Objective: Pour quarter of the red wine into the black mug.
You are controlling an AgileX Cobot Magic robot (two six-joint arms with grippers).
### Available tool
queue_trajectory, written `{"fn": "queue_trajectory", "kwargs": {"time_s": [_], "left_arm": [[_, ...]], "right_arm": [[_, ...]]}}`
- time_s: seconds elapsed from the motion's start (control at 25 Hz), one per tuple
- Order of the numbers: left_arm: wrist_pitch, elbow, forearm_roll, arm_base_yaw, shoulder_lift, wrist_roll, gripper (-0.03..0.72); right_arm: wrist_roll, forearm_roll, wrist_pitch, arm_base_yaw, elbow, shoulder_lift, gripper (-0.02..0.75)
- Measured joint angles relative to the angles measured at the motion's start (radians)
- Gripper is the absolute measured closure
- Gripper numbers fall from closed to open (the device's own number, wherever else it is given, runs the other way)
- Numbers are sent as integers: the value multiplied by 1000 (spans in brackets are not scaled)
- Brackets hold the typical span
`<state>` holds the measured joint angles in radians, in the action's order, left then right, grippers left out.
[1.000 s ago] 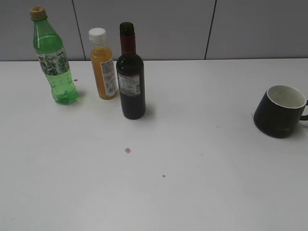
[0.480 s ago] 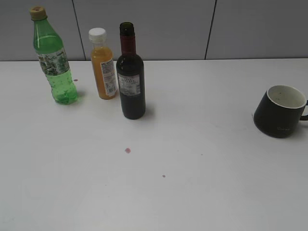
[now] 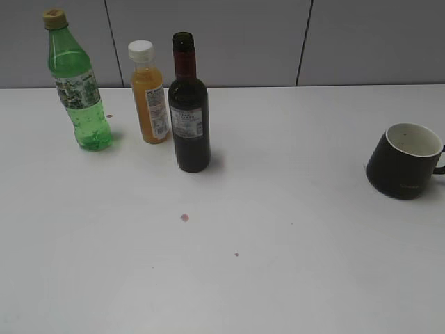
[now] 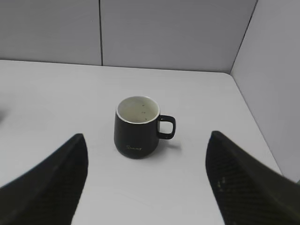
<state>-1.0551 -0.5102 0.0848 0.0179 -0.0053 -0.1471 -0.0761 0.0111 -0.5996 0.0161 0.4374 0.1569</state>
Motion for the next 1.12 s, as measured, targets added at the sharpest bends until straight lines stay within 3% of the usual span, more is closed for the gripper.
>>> {"fn": "queue_trajectory", "kwargs": {"time_s": [0.52, 1.12], "left_arm": [[0, 0, 0, 0, 0, 0, 101], [0, 0, 0, 0, 0, 0, 101]], "right_arm": [[0, -19, 300, 0, 0, 344, 143], [0, -20, 1053, 0, -184, 827, 143]]}}
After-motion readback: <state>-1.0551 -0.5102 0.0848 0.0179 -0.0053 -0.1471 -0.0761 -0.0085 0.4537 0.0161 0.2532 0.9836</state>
